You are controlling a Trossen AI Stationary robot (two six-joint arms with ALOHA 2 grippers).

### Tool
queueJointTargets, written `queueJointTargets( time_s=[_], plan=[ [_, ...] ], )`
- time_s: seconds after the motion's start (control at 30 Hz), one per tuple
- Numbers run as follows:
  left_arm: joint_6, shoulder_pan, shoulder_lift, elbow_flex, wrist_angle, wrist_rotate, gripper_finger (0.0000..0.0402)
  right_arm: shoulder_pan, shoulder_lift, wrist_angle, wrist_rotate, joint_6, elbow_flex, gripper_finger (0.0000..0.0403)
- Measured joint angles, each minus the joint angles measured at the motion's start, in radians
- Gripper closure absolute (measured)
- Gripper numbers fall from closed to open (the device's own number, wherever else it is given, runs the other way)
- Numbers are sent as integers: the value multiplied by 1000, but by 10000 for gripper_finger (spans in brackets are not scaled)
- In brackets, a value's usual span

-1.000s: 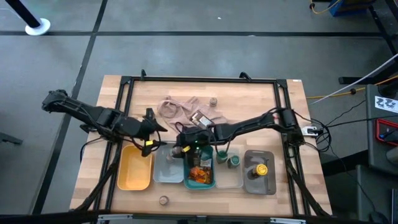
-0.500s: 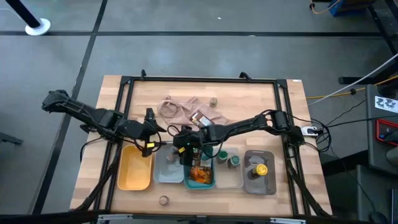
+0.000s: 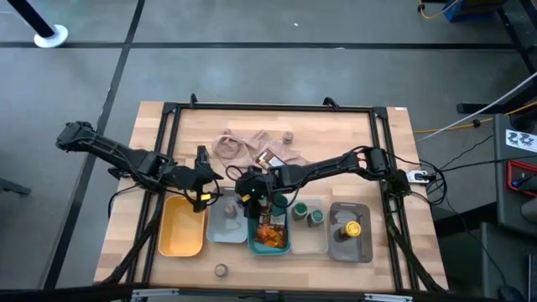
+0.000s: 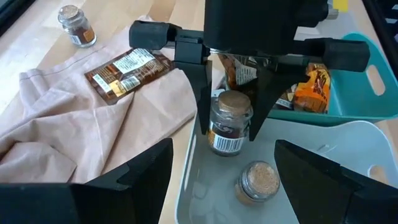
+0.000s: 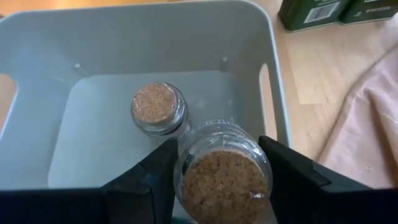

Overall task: Sort spices by type
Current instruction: Put the brown seasoning bottle into the gray bin

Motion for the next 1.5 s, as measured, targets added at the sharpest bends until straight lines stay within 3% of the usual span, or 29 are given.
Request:
queueJointTargets(
  time_s=[0.17, 0.4, 0.8, 0.9, 1.1, 1.3, 1.5],
  plan=[
    [4, 0, 0, 0, 1, 0, 137, 0, 0, -1, -6, 0, 0, 209],
    [4, 0, 0, 0, 1, 0, 137, 2, 0, 4, -6, 0, 0, 155],
    [20, 0, 0, 0, 1, 0, 137, 2, 0, 24, -6, 0, 0, 171],
    [-44, 0, 0, 0, 2, 0, 137, 2, -5, 11, -6, 0, 4, 170],
    [-221, -1, 0, 0, 2, 10, 137, 2, -12, -190, -3, -53, 137, 169],
    [-221, -28, 1, 0, 86, 101, 137, 3, -13, -421, 37, -104, 299, 169],
    [-164, -158, 34, 0, 251, 125, 137, 3, -13, -618, 39, -104, 412, 169]
  ],
)
